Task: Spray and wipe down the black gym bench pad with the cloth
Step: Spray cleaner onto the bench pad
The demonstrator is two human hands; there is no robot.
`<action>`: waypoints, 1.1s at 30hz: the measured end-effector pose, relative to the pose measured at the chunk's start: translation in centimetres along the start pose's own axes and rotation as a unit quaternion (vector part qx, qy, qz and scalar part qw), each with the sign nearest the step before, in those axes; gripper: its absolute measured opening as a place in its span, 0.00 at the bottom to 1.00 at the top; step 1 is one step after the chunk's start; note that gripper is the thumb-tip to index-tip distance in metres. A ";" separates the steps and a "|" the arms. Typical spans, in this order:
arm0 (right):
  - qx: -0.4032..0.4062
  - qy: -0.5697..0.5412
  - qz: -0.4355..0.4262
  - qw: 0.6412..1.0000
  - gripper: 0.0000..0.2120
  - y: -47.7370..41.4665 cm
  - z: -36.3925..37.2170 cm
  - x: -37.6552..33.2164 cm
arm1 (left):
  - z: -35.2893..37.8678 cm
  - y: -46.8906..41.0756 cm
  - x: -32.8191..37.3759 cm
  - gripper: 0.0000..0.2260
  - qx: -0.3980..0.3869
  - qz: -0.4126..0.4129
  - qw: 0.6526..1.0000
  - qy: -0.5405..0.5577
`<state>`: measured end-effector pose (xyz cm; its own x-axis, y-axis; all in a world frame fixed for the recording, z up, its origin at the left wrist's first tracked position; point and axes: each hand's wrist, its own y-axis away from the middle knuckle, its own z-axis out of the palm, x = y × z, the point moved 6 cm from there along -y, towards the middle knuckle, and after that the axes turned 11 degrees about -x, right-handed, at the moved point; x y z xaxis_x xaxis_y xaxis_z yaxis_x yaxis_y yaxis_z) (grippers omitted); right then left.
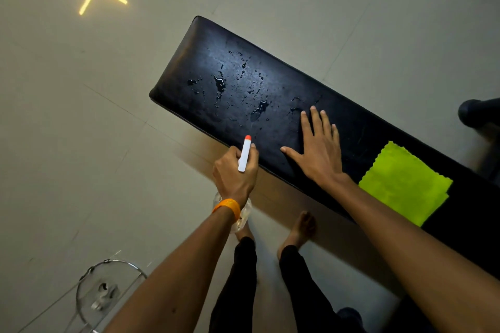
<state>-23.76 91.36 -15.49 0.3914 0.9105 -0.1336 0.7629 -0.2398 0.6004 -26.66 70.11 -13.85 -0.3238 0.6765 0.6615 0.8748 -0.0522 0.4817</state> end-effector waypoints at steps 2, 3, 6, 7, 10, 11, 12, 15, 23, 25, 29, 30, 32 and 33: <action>-0.002 0.003 -0.005 1.000 0.46 0.3 -0.1 0.2 | 0.4 0.4 0.2 0.21 -0.006 0.002 1.000 0.003; -0.003 0.003 -0.006 1.000 0.46 0.4 -0.2 0.3 | 0.6 0.7 0.6 0.21 -0.010 0.010 1.000 0.005; -0.009 0.003 0.004 1.000 0.46 0.7 -0.4 0.8 | 1.5 1.7 1.7 0.19 -0.038 0.058 0.998 0.007; -0.009 0.002 0.011 1.000 0.46 0.9 -0.4 1.2 | 1.9 2.0 2.1 0.19 -0.053 0.072 0.996 0.007; -0.006 0.000 0.031 0.999 0.45 1.9 -0.3 2.9 | 3.3 2.9 2.9 0.18 -0.081 0.093 0.992 0.016; -0.005 0.001 0.034 0.999 0.45 2.2 -0.1 3.4 | 3.7 3.1 3.1 0.18 -0.085 0.095 0.992 0.009; -0.005 0.002 0.035 0.999 0.44 2.5 0.0 3.9 | 4.3 3.3 3.3 0.18 -0.087 0.095 0.992 -0.002; 0.000 0.001 0.035 0.999 0.44 3.0 0.5 4.8 | 5.6 3.4 3.3 0.19 -0.089 0.075 0.993 -0.027; 0.006 -0.022 0.024 0.999 0.42 3.6 0.9 5.9 | 6.5 4.3 2.8 0.21 -0.081 0.051 0.995 -0.041; 0.017 -0.039 0.025 0.999 0.39 4.0 0.9 6.5 | 6.6 4.8 3.4 0.21 -0.084 0.073 0.993 -0.034; 0.073 -0.078 0.054 0.993 0.32 6.0 0.3 9.3 | 6.9 6.5 5.7 0.17 -0.096 0.144 0.985 -0.020; 0.086 -0.088 0.065 0.990 0.30 6.6 0.2 10.2 | 7.2 6.9 6.5 0.16 -0.102 0.161 0.982 -0.014; 0.110 -0.106 0.087 0.984 0.28 7.9 -0.1 12.3 | 7.9 7.9 8.3 0.14 -0.116 0.193 0.974 0.001; 0.121 -0.112 0.097 0.982 0.27 8.6 -0.2 13.3 | 8.3 8.4 9.4 0.13 -0.120 0.207 0.971 0.009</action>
<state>-12.09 101.51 -12.01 0.6247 0.7489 -0.2211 0.7514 -0.4995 0.4311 -19.39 82.07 -8.36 0.0297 0.5485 0.8356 0.8234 -0.4874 0.2907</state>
